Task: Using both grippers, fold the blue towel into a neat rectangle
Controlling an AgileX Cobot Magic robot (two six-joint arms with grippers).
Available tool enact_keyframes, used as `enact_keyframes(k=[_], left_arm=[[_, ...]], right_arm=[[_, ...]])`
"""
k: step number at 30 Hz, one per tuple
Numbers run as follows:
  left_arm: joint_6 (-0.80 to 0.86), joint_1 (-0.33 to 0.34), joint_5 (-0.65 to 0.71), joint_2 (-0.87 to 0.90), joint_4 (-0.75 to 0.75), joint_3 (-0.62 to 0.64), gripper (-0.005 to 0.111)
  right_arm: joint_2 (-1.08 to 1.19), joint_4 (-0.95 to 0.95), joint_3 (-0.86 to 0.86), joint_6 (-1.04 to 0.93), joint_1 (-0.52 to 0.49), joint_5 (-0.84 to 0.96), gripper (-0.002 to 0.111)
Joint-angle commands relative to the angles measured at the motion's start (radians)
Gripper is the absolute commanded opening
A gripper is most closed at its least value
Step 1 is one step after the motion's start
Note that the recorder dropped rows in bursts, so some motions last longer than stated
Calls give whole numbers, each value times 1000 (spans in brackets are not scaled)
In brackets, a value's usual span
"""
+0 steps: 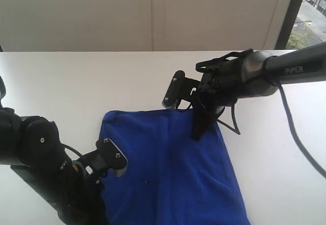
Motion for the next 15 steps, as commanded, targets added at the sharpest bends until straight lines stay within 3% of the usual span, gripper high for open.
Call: enact_keyframes(k=[1, 8, 15], left_arm=[[-5, -6, 32, -4, -11, 10, 0], [-5, -6, 32, -4, -11, 10, 0], [-5, -6, 30, -4, -11, 10, 0]], right_arm=[[15, -48, -16, 9, -28, -32, 0], [77, -145, -47, 9, -30, -35, 0], [78, -204, -49, 11, -30, 84, 0]])
